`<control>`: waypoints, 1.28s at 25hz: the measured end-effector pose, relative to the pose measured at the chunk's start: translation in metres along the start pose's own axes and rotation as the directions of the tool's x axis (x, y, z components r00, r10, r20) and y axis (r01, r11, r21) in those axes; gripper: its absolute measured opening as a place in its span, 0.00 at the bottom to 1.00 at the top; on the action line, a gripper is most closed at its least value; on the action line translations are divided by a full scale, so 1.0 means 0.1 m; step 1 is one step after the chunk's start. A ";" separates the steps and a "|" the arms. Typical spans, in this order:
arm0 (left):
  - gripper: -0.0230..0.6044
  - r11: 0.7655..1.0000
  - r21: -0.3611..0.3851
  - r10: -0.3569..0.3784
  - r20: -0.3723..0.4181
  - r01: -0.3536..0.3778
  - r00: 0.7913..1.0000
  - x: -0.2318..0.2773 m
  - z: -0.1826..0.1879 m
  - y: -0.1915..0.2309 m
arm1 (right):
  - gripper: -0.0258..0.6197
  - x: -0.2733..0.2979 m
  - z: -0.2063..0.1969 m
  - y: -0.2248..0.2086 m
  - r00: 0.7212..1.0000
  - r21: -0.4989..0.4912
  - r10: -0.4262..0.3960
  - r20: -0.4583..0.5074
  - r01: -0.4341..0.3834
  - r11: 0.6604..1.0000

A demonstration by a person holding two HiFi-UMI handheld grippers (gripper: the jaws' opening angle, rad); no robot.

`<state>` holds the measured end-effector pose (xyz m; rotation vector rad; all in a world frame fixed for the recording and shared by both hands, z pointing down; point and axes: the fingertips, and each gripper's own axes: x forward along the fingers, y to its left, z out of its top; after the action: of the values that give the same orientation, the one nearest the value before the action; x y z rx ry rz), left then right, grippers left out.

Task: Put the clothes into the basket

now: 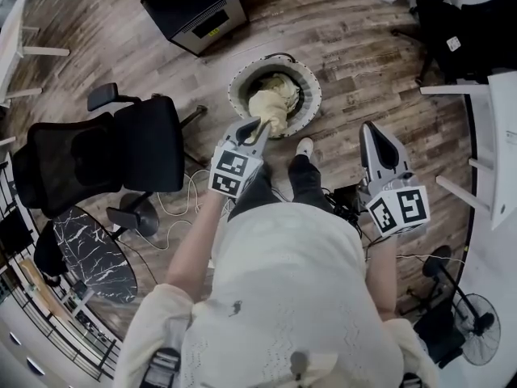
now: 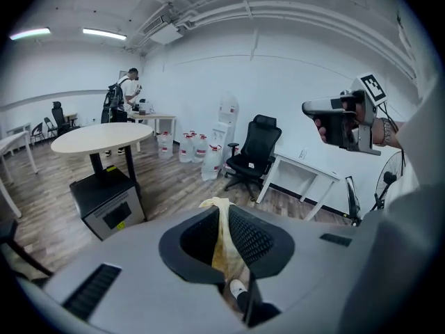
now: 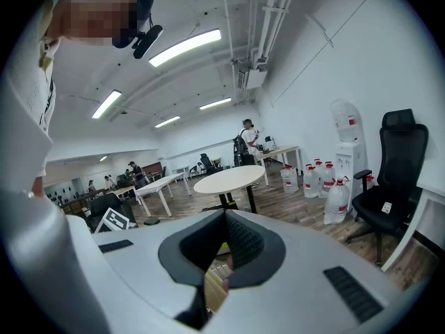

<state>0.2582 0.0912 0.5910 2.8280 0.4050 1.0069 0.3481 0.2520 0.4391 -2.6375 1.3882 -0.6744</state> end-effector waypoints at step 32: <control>0.07 0.990 -0.141 -0.002 0.039 0.007 0.999 0.09 -0.09 0.06 | 0.06 0.03 -0.28 0.27 0.998 0.024 0.038 -0.044 -0.037 0.999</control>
<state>0.2600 0.0880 0.6045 2.7140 0.3221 0.9388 0.3168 0.2378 0.4582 -2.5876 1.4287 -0.7439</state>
